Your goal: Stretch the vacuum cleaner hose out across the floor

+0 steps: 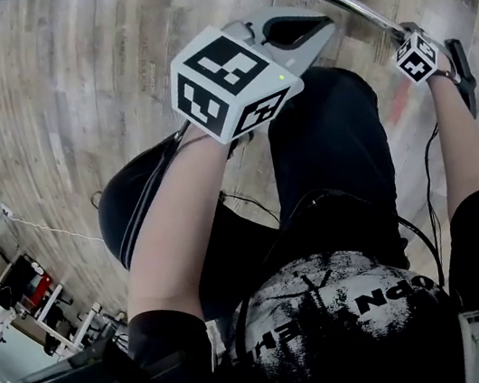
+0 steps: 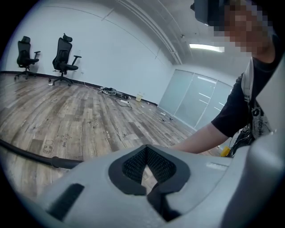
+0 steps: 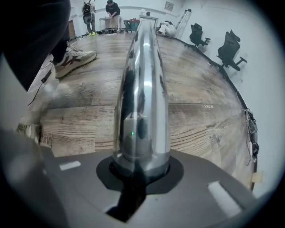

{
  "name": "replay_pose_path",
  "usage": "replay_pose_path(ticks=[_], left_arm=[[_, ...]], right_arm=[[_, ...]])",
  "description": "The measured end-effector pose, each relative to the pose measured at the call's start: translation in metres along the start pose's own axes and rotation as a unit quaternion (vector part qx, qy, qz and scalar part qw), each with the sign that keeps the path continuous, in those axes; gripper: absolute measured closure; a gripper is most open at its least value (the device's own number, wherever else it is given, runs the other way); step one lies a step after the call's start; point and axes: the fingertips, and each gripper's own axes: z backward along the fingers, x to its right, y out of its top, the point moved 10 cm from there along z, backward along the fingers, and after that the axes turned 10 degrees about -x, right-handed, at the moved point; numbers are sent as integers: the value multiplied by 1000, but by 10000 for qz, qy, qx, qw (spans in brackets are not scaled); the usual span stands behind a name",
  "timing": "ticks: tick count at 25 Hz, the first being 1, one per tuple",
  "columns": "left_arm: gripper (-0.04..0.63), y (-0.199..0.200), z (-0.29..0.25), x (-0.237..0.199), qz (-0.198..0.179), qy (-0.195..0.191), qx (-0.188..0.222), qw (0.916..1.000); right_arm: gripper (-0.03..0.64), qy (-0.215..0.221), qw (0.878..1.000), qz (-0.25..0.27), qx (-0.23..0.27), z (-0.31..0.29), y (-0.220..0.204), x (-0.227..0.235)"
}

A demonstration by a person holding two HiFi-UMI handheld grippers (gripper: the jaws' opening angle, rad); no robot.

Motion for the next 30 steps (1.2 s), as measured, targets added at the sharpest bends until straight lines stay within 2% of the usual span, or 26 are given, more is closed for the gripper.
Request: replay_pose_path(ticks=[7,9,13,16,20,30], left_arm=[[594,-3,-2,4,-73,-8,-92,9999],[594,-2,-3,4,-59,-20,-89,9999],[594,0,-5,3,-46,-43,-71,10000],[594,6,-4,3,-25,-53,41,10000],[594,8,-3,5,-18,-80,103,9999],[594,6,-11,9,-222,-85,-43,9997]], right_arm=[[566,94,9998,139,-53,-5,4,-9],[563,334,9990,263,-133,-5,4,-14],[498,888,9944,359,-446,-15,3,-28],[435,879,9935,364,-623,-21,1,-35],[404,833,9927,356,-800,-22,-4,-43],[430,989,9919,145,-781,-8,-5,-40]])
